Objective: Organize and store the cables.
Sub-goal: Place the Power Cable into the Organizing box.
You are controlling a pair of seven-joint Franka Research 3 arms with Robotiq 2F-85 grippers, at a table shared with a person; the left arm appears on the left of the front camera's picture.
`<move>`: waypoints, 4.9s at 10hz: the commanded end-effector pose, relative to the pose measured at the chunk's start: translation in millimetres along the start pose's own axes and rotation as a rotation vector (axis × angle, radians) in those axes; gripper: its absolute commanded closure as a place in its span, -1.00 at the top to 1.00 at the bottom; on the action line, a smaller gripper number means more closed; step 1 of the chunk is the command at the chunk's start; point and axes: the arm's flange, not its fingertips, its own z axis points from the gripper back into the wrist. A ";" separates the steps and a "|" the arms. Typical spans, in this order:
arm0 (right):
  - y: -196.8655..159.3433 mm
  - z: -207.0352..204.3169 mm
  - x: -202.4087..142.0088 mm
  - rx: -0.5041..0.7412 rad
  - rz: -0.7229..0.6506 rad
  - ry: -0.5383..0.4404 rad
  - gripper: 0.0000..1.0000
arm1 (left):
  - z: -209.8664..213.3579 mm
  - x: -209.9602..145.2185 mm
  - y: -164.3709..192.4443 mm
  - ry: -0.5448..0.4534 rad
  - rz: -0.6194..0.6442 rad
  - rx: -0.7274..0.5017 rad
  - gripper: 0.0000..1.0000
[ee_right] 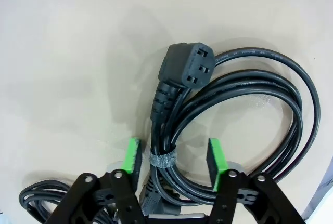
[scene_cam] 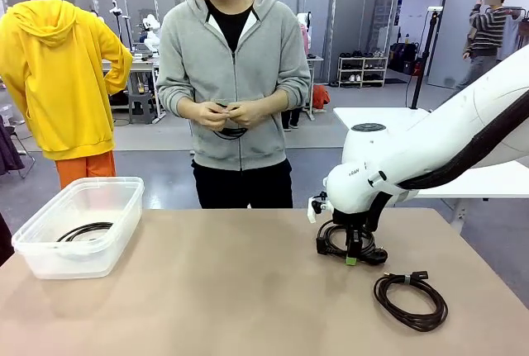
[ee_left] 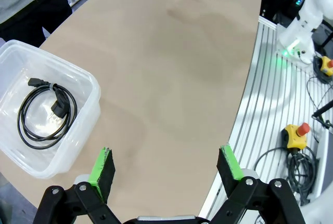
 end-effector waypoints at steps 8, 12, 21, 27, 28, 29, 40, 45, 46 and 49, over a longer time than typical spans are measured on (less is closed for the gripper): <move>13.2 83.3 8.8 -0.034 0.042 -0.027 -1.00 | 0.0 0.3 0.6 -0.021 -0.008 -0.013 1.00; 45.3 137.1 11.5 -0.035 0.143 -0.045 -1.00 | 0.0 0.3 0.6 -0.021 -0.008 -0.013 1.00; 64.7 135.3 64.4 -0.063 0.187 -0.126 -0.65 | 0.0 0.3 0.6 -0.021 -0.008 -0.013 1.00; 129.2 115.4 197.2 -0.120 0.254 -0.064 -0.65 | 0.0 0.3 0.6 -0.021 -0.008 -0.013 1.00; 134.4 107.1 202.9 -0.132 0.257 -0.051 -0.65 | 0.0 0.3 0.6 -0.021 -0.008 -0.013 1.00; 138.0 94.5 207.5 -0.105 0.259 -0.067 -0.65 | 0.0 0.3 0.6 -0.021 -0.008 -0.013 1.00; 170.1 46.3 230.3 0.022 0.244 -0.069 0.67 | 0.0 0.3 0.6 -0.021 -0.008 -0.013 1.00; 157.9 121.9 163.4 0.023 0.145 -0.260 1.00 | 0.0 0.3 0.6 -0.021 -0.008 -0.013 1.00; 154.0 138.4 133.2 0.033 0.111 -0.321 1.00 | 0.0 0.3 0.6 -0.021 -0.008 -0.013 1.00; 155.0 172.6 22.5 0.037 -0.053 -0.437 1.00 | 0.0 0.3 0.6 -0.021 -0.008 -0.013 1.00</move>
